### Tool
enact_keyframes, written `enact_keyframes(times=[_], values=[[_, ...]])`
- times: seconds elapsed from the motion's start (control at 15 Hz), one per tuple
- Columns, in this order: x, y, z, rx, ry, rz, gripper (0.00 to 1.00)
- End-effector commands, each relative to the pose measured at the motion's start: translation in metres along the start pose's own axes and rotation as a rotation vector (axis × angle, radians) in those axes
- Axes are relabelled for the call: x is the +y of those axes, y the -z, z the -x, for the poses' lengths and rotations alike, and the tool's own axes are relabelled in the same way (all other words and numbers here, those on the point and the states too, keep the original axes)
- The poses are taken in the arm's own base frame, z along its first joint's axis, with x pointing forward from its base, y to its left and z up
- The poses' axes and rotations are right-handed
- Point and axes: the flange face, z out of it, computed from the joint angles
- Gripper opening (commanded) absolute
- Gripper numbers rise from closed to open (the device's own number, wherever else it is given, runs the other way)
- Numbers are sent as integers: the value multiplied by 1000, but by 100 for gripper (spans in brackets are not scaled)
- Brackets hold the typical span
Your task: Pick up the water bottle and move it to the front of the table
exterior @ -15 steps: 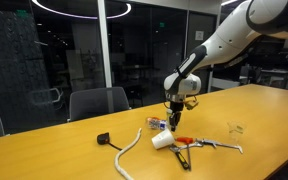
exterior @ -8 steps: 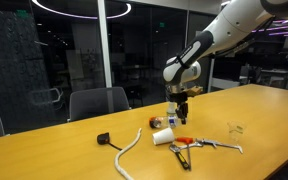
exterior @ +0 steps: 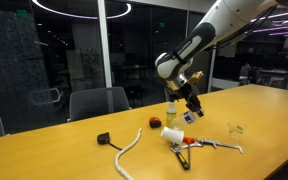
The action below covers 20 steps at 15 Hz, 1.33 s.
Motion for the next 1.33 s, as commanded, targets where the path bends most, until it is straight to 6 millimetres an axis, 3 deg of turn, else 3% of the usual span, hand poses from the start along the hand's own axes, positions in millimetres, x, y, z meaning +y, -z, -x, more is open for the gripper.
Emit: enact_keyframes(times=[0.0,0.6,0.87,1.27], values=[[-17,15,17,-191,15,64,8],[-71,-8,28,-560,93,86,8],[-87,-33,18,-628,142,64,8],[-93,-75,-8,-666,173,51,8]])
